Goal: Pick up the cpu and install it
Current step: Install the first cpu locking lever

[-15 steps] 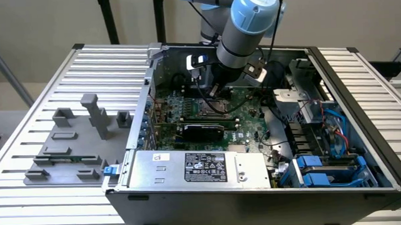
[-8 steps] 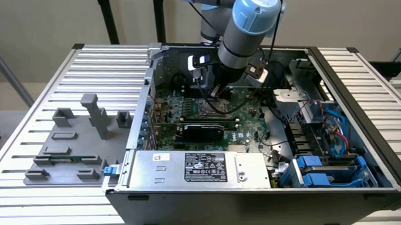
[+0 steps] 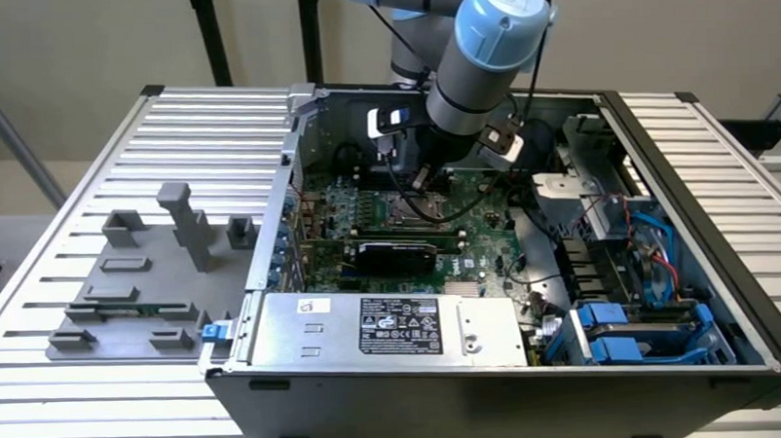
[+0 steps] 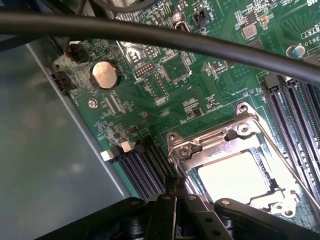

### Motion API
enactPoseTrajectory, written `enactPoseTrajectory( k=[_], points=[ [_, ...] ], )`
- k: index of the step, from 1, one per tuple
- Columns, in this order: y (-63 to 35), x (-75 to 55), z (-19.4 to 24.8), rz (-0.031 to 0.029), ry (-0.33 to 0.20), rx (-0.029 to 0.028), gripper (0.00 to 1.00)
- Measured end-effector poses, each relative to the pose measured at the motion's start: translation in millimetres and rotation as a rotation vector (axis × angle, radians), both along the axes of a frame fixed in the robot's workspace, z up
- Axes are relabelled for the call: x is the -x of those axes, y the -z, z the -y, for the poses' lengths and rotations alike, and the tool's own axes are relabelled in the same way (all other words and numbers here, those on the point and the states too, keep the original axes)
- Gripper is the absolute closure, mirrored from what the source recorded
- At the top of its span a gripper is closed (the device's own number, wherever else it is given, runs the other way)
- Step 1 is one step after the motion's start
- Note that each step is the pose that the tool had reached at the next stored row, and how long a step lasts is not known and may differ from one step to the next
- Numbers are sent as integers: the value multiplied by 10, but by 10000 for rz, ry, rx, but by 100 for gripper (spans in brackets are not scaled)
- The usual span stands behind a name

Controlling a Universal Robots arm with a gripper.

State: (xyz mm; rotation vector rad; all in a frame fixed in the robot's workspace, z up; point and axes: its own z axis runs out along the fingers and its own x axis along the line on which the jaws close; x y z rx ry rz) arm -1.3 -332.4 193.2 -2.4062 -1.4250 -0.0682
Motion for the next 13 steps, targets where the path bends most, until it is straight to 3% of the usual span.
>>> enactPoseTrajectory(
  k=[3, 13],
  points=[
    [4, -12, 12, -1, 0, -61, 89],
    [25, -42, 50, -1, 1, -127, 89]
  ],
)
